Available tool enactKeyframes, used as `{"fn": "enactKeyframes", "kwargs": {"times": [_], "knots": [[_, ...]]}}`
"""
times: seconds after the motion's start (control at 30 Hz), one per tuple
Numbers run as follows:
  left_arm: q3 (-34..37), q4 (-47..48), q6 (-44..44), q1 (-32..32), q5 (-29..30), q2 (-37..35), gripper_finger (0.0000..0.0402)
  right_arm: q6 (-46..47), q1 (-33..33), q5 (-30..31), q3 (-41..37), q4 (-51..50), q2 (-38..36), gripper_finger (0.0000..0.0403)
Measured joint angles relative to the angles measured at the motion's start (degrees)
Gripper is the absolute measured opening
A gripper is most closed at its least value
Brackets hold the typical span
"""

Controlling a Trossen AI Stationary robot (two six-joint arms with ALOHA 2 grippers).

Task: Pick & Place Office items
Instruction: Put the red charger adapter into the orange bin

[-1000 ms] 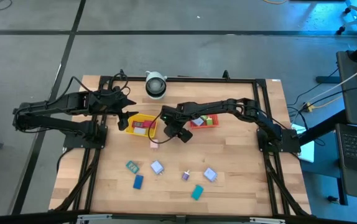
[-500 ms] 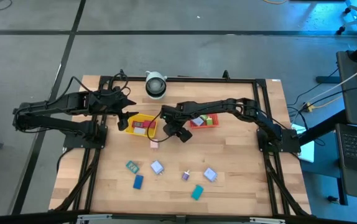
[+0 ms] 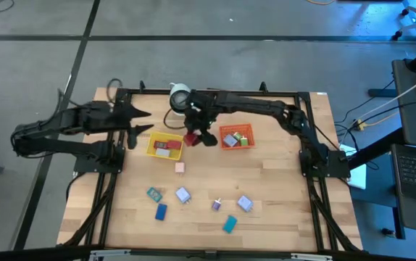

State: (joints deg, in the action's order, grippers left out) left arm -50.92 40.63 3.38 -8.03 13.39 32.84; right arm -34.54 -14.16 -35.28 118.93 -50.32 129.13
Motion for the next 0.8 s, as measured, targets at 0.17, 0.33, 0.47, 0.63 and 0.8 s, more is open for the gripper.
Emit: {"fn": "enactKeyframes", "kwargs": {"times": [0.17, 0.33, 0.47, 0.63, 0.8], "knots": [[0.0, -1.7, 2.3, 0.0, 0.6, -4.2, 0.0202, 0.1, -2.2, -10.5, 0.6, 0.5, -4.7, 0.0210], [0.0, -3.8, 2.3, 0.0, 0.6, -5.5, 0.0202, 0.6, -3.3, -12.1, 0.6, 1.3, -8.0, 0.0210], [0.0, -4.3, 2.4, 0.0, 0.6, -5.5, 0.0202, -1.1, -3.3, -10.5, 0.6, 3.2, -9.6, 0.0210], [0.0, -5.3, 2.8, 0.0, 0.6, -5.5, 0.0202, -0.5, -5.1, -9.1, 0.5, 5.3, -10.5, 0.0210], [0.0, -5.3, 2.9, 0.0, 0.6, -5.5, 0.0202, 1.2, -8.9, -10.6, 0.6, 3.0, -12.1, 0.0210]]}}
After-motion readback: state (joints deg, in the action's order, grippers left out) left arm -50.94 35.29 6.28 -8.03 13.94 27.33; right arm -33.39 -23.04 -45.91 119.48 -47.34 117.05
